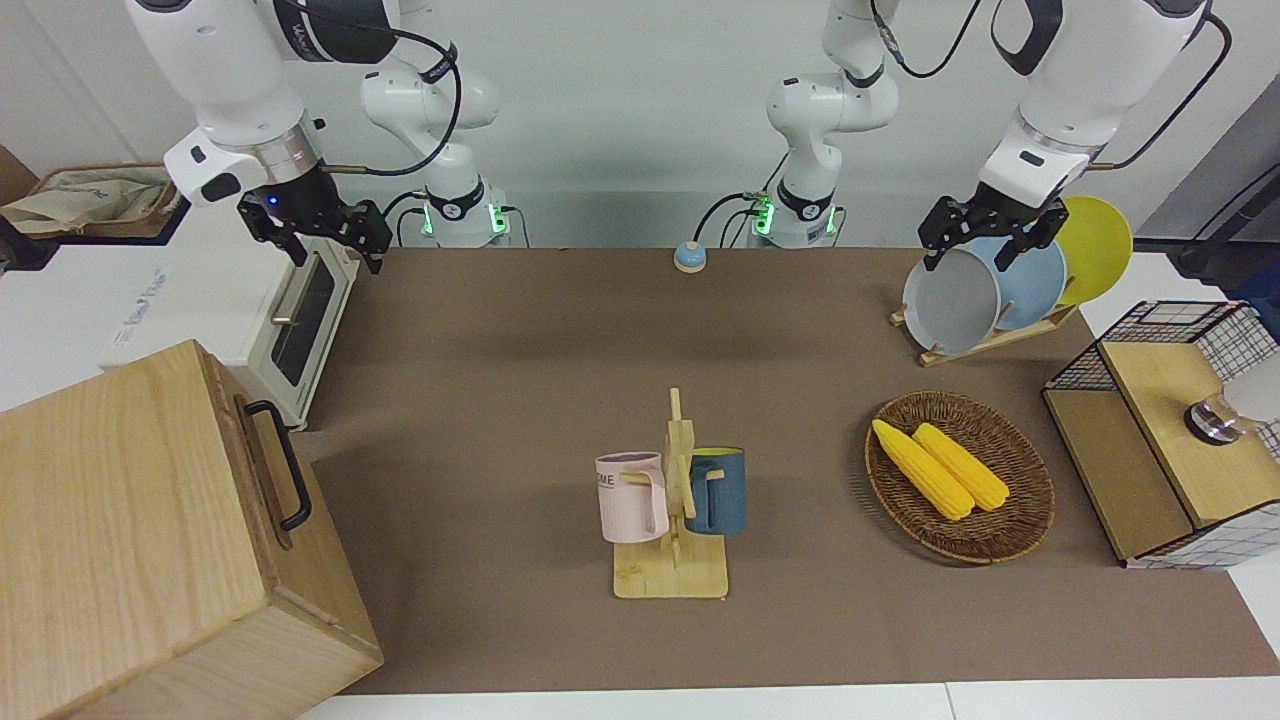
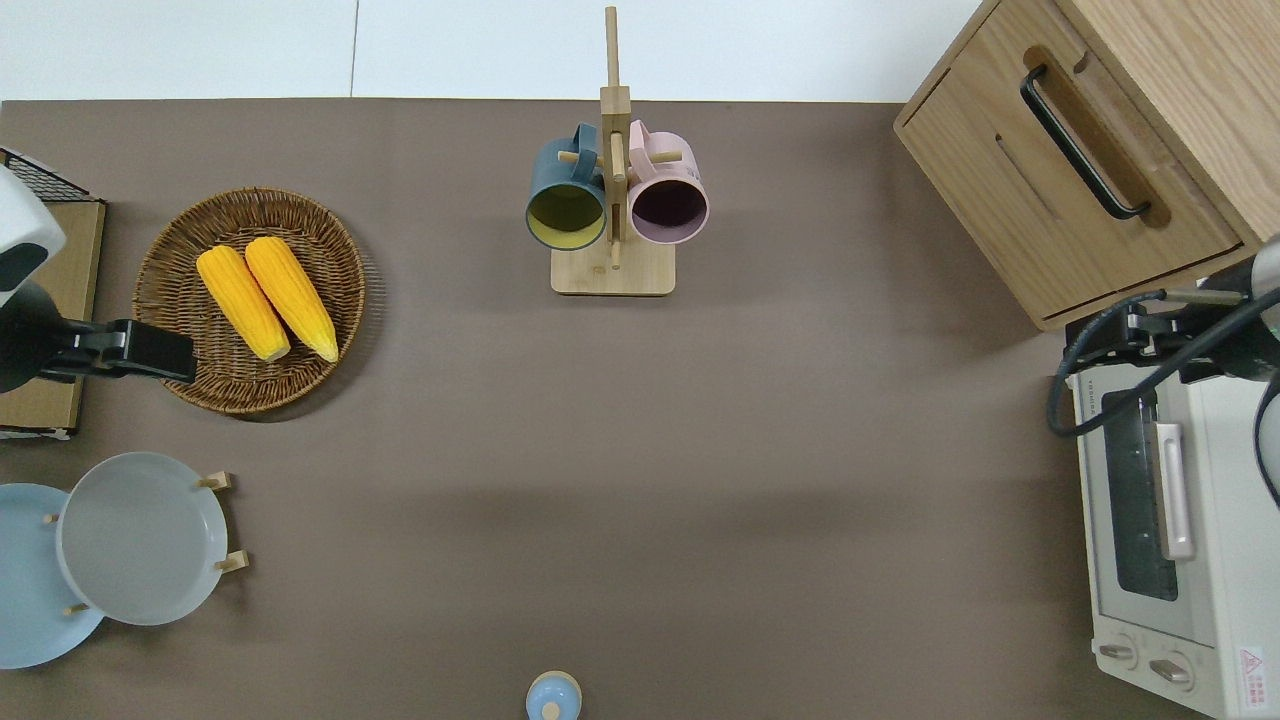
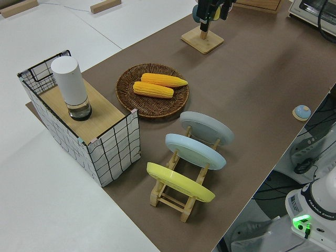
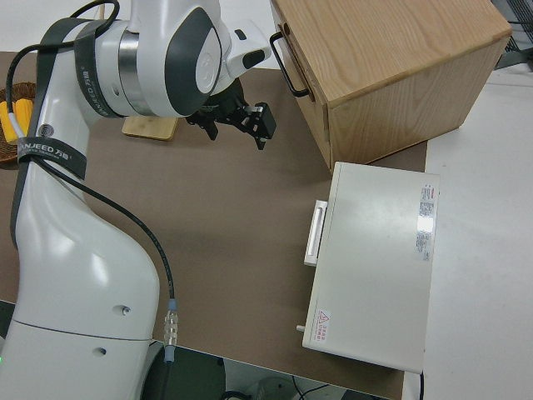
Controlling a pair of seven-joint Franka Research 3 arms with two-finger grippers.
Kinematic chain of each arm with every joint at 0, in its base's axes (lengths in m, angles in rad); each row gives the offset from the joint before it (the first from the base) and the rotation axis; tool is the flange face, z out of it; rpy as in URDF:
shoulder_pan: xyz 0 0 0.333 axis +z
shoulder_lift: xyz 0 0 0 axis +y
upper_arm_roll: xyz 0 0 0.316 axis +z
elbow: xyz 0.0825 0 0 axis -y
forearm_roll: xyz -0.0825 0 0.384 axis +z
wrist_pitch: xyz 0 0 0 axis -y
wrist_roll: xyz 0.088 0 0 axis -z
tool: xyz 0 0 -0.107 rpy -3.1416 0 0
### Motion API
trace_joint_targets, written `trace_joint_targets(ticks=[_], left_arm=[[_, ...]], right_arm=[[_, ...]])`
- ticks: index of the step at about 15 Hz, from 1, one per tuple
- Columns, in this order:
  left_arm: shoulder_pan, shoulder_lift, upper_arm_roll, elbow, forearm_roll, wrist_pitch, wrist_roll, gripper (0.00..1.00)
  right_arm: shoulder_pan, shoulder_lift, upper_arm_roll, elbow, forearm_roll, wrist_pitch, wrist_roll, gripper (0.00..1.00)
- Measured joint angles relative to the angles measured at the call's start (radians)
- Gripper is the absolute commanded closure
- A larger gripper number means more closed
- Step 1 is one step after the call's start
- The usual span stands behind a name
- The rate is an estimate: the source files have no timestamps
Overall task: Slide drawer open with right arm
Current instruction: 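Reach the right gripper forward to the black drawer handle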
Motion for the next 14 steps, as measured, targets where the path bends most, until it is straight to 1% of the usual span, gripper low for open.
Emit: trace_joint_targets(ticks=[1,2,3,4,5,7,8,10,12,14], left_arm=[[0.0,0.0,0.0,0.0,0.0,0.0,0.0,0.01],[0.0,0.0,0.0,0.0,0.0,0.0,0.0,0.01],[0.0,0.0,0.0,0.0,0.0,0.0,0.0,0.01],[0.0,0.0,0.0,0.0,0.0,0.0,0.0,0.01],[0.0,0.0,0.0,0.0,0.0,0.0,0.0,0.01],[0.0,0.0,0.0,0.0,0.0,0.0,0.0,0.01],[0.0,0.0,0.0,0.0,0.0,0.0,0.0,0.01],[0.0,0.0,0.0,0.0,0.0,0.0,0.0,0.01],[0.0,0.0,0.0,0.0,0.0,0.0,0.0,0.01],[0.0,0.0,0.0,0.0,0.0,0.0,0.0,0.01]], right_arm=[[0.002,0.0,0.006,0.0,-0.006,0.0,0.0,0.015],[0.007,0.0,0.016,0.001,-0.043,0.0,0.0,0.015],[0.012,0.0,0.037,0.001,-0.093,0.001,0.0,0.015],[0.017,0.0,0.066,0.001,-0.15,0.001,0.002,0.015],[0.024,0.001,0.119,0.001,-0.234,0.002,0.012,0.015],[0.033,0.003,0.191,0.0,-0.358,0.01,0.028,0.015],[0.037,0.008,0.236,-0.005,-0.428,0.015,0.036,0.015],[0.04,0.019,0.279,-0.024,-0.523,0.035,0.039,0.015],[0.042,0.037,0.314,-0.05,-0.627,0.062,0.047,0.013],[0.044,0.066,0.343,-0.079,-0.756,0.112,0.059,0.015]])
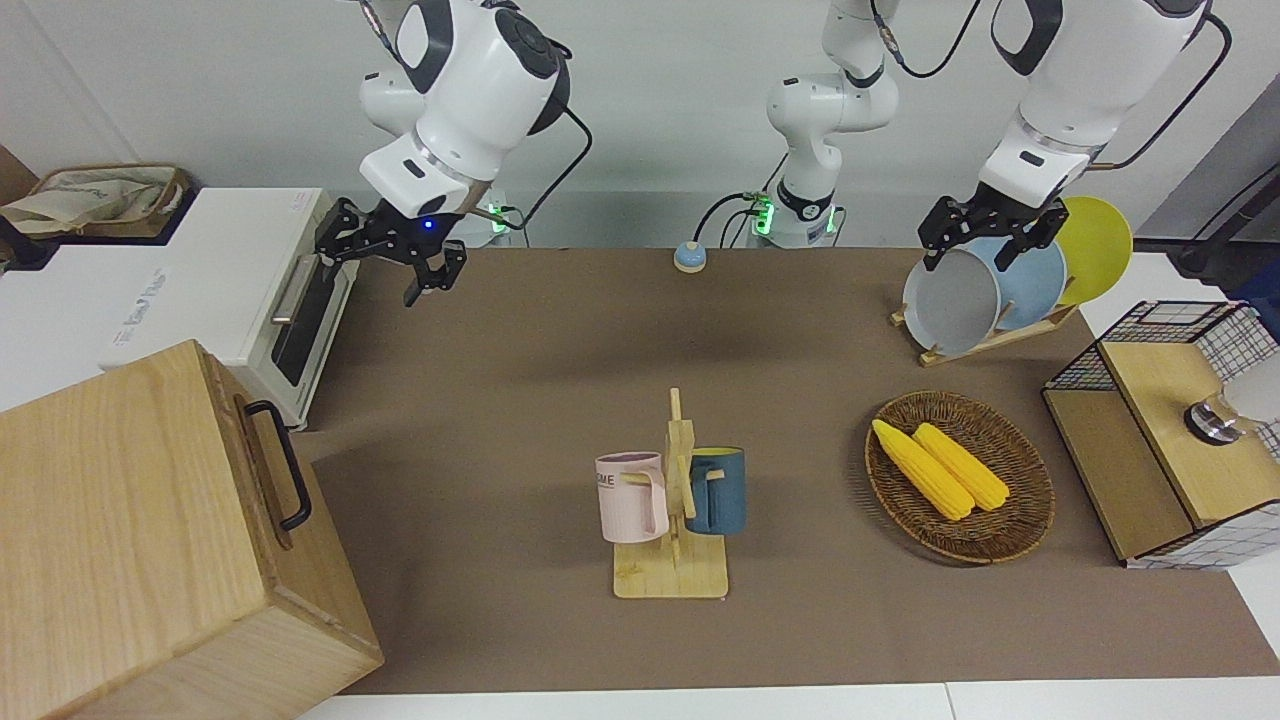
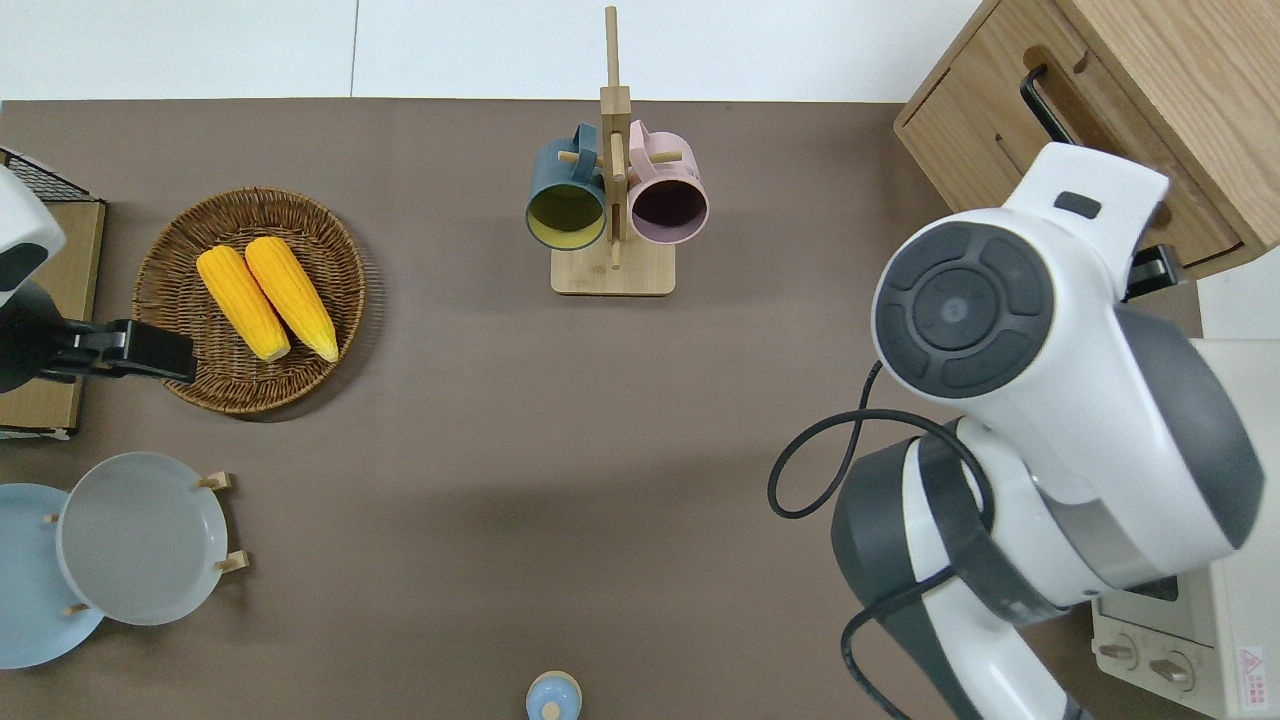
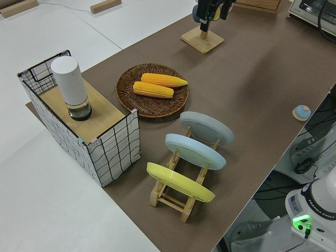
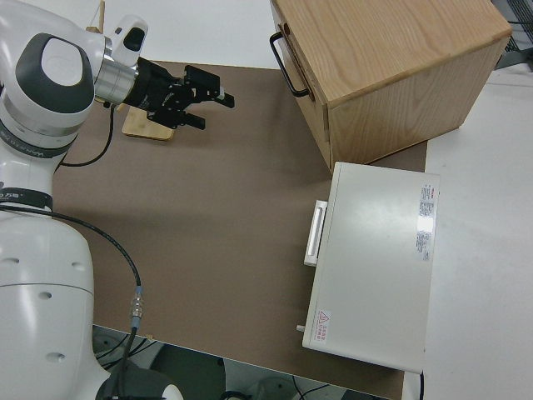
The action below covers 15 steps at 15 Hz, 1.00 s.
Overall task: Slide drawer open with right arm
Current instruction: 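Reach the right gripper forward to the black drawer handle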
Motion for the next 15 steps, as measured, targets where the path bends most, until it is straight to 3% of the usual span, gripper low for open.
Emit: trace_joint_targets(ticks=[3,6,11,15], left_arm=[[0.0,0.0,0.0,0.0,0.0,0.0,0.0,0.01],[0.0,0.0,0.0,0.0,0.0,0.0,0.0,0.01],[0.0,0.0,0.0,0.0,0.0,0.0,0.0,0.01],[0.0,0.0,0.0,0.0,0.0,0.0,0.0,0.01]], right_arm=[[0.008,0.032,0.01,-0.044,-0.156,0.103,0.007,0.015],[0.034,0.09,0.012,-0.073,-0.389,0.16,0.034,0.015],[0.037,0.227,0.006,-0.088,-0.744,0.173,0.085,0.017],[0.024,0.3,-0.011,-0.087,-0.888,0.181,0.151,0.019]])
